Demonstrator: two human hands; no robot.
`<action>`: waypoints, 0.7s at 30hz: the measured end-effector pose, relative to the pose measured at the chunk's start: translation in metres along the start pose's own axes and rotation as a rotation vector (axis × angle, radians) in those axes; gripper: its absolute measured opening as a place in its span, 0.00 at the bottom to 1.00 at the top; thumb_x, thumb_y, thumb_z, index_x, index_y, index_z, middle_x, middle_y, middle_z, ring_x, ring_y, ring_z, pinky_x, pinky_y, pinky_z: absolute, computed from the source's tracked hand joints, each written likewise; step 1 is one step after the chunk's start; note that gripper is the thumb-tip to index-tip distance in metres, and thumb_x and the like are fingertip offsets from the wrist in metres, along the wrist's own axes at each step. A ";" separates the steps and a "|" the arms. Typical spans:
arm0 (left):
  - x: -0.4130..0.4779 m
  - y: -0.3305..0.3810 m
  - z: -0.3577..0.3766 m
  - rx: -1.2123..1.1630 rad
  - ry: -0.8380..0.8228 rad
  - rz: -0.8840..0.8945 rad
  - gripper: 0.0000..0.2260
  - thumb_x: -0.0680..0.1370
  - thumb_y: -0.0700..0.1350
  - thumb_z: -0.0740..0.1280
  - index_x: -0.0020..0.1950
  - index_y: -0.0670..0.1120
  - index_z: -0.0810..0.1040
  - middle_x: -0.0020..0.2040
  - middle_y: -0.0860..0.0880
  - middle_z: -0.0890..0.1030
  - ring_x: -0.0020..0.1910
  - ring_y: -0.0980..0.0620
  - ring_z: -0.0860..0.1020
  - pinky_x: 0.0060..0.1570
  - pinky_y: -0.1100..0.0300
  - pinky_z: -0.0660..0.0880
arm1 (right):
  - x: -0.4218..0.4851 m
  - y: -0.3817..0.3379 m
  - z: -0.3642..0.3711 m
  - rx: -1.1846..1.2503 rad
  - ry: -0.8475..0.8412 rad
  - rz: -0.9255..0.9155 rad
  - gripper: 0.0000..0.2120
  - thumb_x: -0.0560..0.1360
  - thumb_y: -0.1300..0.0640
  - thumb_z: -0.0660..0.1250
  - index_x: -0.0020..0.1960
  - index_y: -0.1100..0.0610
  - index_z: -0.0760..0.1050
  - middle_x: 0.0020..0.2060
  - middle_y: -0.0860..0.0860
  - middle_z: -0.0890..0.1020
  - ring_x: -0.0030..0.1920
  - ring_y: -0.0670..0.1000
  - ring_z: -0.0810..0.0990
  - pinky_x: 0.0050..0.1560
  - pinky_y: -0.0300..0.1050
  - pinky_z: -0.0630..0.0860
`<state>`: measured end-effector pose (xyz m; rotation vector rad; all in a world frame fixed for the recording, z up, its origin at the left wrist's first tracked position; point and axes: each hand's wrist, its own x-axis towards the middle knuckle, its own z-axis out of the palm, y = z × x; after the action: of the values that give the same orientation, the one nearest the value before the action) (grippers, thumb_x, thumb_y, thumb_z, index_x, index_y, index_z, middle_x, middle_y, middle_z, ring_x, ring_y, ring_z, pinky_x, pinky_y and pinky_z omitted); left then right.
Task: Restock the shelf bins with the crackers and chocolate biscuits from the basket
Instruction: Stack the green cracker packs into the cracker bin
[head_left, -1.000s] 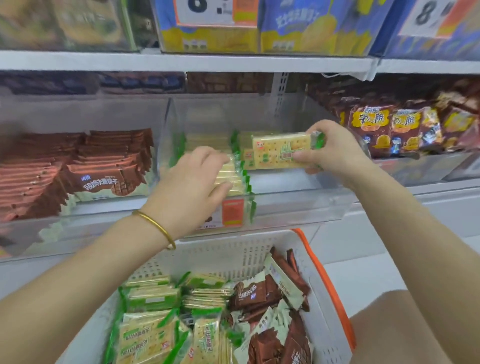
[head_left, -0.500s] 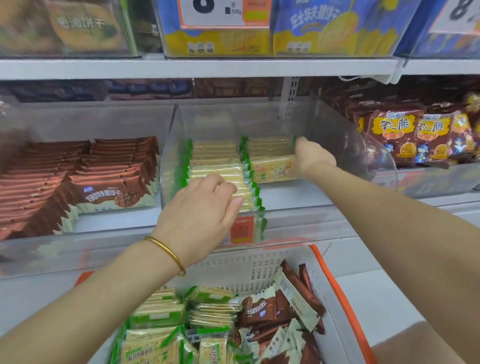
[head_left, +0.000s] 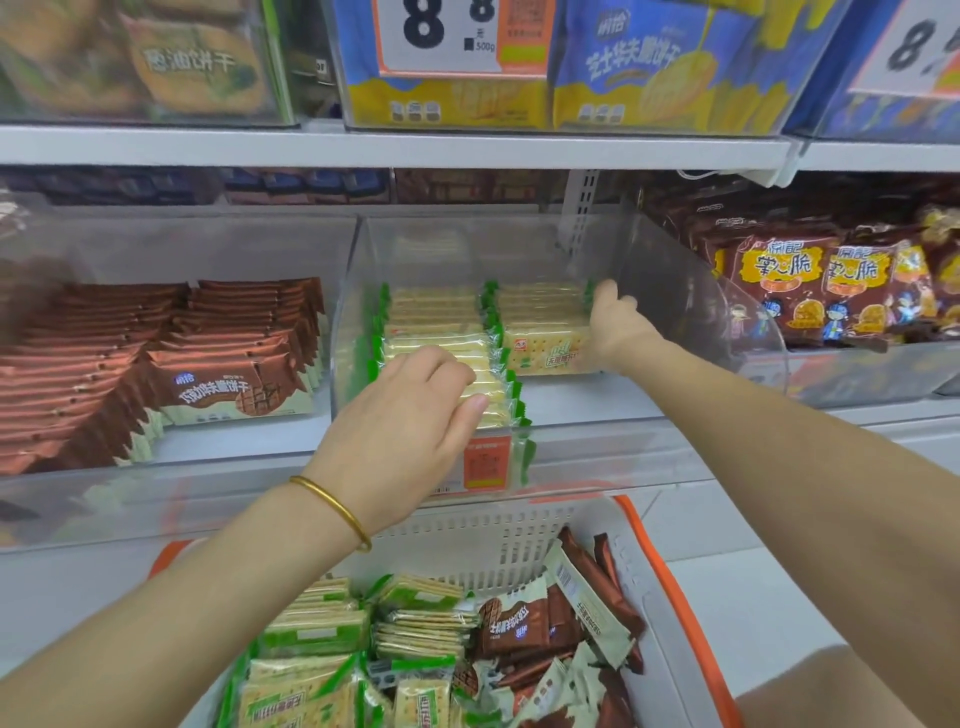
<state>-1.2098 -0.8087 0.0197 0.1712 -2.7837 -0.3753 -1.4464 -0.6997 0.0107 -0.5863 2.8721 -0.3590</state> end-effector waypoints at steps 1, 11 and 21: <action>-0.003 0.002 -0.003 -0.017 0.032 0.031 0.26 0.78 0.58 0.46 0.60 0.45 0.75 0.58 0.50 0.74 0.59 0.50 0.71 0.60 0.53 0.70 | -0.005 -0.002 -0.004 -0.010 0.024 -0.006 0.41 0.70 0.58 0.74 0.72 0.60 0.50 0.65 0.61 0.63 0.60 0.64 0.73 0.53 0.54 0.72; -0.116 -0.023 0.008 0.092 -0.156 0.303 0.10 0.77 0.43 0.59 0.50 0.43 0.78 0.52 0.46 0.78 0.49 0.45 0.76 0.45 0.49 0.76 | -0.217 -0.026 0.032 0.473 -0.160 -0.616 0.08 0.74 0.59 0.69 0.41 0.54 0.70 0.34 0.49 0.78 0.29 0.46 0.79 0.29 0.36 0.72; -0.137 -0.046 0.043 0.095 -0.399 0.008 0.11 0.79 0.45 0.59 0.57 0.45 0.78 0.55 0.48 0.76 0.57 0.48 0.72 0.56 0.51 0.72 | -0.196 -0.013 0.254 -0.126 -0.623 -0.536 0.34 0.77 0.49 0.66 0.76 0.56 0.54 0.71 0.58 0.66 0.69 0.59 0.67 0.66 0.54 0.68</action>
<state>-1.0924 -0.8208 -0.0738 0.1172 -3.1969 -0.3022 -1.2059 -0.6813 -0.2016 -1.2402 2.1209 -0.0418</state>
